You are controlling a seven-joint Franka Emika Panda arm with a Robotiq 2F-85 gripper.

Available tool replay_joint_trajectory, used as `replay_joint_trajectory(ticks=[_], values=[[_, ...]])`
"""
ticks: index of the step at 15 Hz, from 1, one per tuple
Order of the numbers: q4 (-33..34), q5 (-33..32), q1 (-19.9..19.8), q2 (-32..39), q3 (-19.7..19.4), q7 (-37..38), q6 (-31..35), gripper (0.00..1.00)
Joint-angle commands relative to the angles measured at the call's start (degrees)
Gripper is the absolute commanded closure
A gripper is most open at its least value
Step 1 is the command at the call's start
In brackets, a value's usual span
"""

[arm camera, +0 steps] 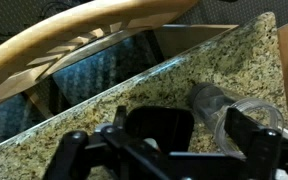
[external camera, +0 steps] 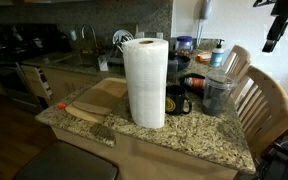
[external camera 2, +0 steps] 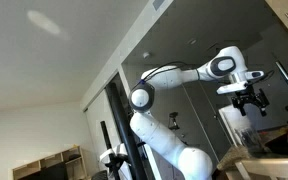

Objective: Take the white bottle from the black plate and put it on the counter top

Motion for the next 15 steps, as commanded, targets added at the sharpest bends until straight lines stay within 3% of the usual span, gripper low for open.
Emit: replay_joint_trajectory(ticks=[1, 8, 13, 14, 15], values=[[0.1, 0.4, -0.9, 0.1, 0.7, -0.4, -0.1, 0.0], [0.0, 0.9, -0.7, 0.1, 0.5, -1.0, 0.4, 0.0], [-1.7, 4.8, -0.1, -1.0, 0.0, -2.2, 11.1, 0.0], [7.2, 6.5, 1.2, 0.0, 2.7, 2.1, 6.2, 0.0], [7.1, 7.1, 1.7, 0.6, 4.5, 3.8, 8.7, 0.0]])
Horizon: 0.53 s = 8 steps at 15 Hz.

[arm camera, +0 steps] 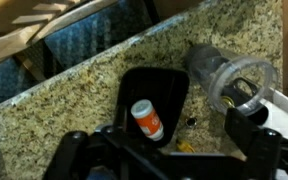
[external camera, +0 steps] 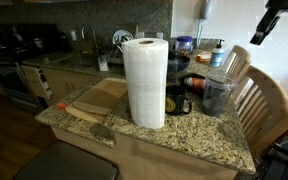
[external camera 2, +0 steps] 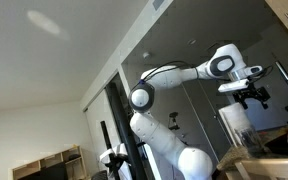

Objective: Take the white bottle from the black plate and put it on the counter top

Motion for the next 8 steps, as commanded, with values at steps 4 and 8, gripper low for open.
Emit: replay_joint_trajectory(ticks=[4, 8], values=[[6.5, 2.1, 1.5, -0.1, 4.5, 4.7, -0.4, 0.0], [5.6, 2.3, 1.2, 0.2, 3.0, 3.8, -0.4, 0.0]])
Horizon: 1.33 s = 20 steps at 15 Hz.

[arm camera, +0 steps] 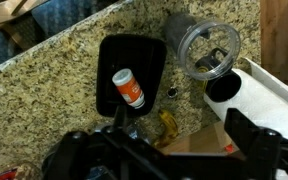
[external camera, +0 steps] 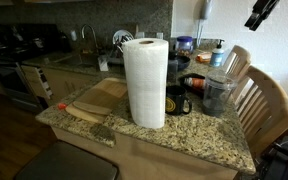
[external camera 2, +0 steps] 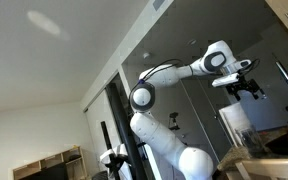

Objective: Take the white bottle from the black plate and put it on the counter top

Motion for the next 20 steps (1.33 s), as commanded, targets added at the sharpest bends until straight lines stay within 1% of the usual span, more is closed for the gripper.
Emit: replay_joint_trajectory(ticks=[1, 2, 3, 5, 6, 7, 8, 11, 12, 14, 15, 16, 17, 19, 20], values=[[3.0, -1.0, -1.9, 3.2, -2.2, -2.3, -1.0, 0.0], [7.0, -3.4, -3.0, 8.2, -4.7, -4.4, -4.6, 0.0], [8.2, -5.6, -4.2, 9.6, -5.2, -3.5, -6.7, 0.0], [13.0, -8.8, -5.9, 14.4, -7.8, -5.4, -11.8, 0.0], [6.8, -6.7, -5.2, 8.2, -5.8, -3.8, -6.9, 0.0], [8.0, -6.8, -6.0, 10.0, -6.7, -4.7, -7.4, 0.0], [8.1, -6.6, -6.1, 10.4, -6.6, -4.8, -7.3, 0.0], [8.0, -6.7, -5.7, 9.4, -5.3, -4.1, -7.3, 0.0], [7.9, -5.9, -5.6, 8.9, -5.4, -3.8, -7.2, 0.0], [8.0, -7.5, -5.9, 9.1, -5.2, -4.3, -7.8, 0.0], [3.1, -10.6, -4.0, 5.7, 1.7, 2.5, -3.8, 0.0], [3.2, -12.9, -4.0, 6.1, 3.2, 3.6, -3.2, 0.0], [3.2, -15.3, -3.6, 6.9, 5.9, 6.2, -3.2, 0.0], [4.2, -19.8, -2.0, 8.9, 12.3, 12.9, -4.8, 0.0], [5.5, -22.1, -1.1, 10.7, 16.0, 18.0, -6.7, 0.0]])
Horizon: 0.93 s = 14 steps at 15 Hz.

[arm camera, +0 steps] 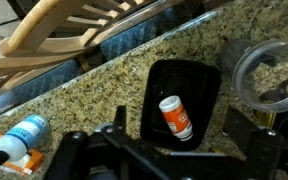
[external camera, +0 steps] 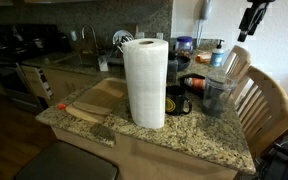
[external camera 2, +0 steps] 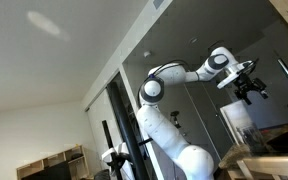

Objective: Take the white bottle from the black plate and put it on the counter top

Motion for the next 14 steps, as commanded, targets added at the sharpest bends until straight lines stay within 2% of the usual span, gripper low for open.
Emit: replay_joint_trajectory(ticks=[1, 3, 4, 14], values=[[0.1, -2.2, 1.3, 0.5, 2.5, 3.7, -0.5, 0.0], [0.1, -4.6, 2.8, 1.8, 6.6, 9.0, -0.7, 0.0], [0.1, -4.9, 2.9, 2.1, 7.3, 9.7, -0.8, 0.0], [0.1, -4.9, 2.5, 2.2, 6.3, 9.5, -0.8, 0.0]])
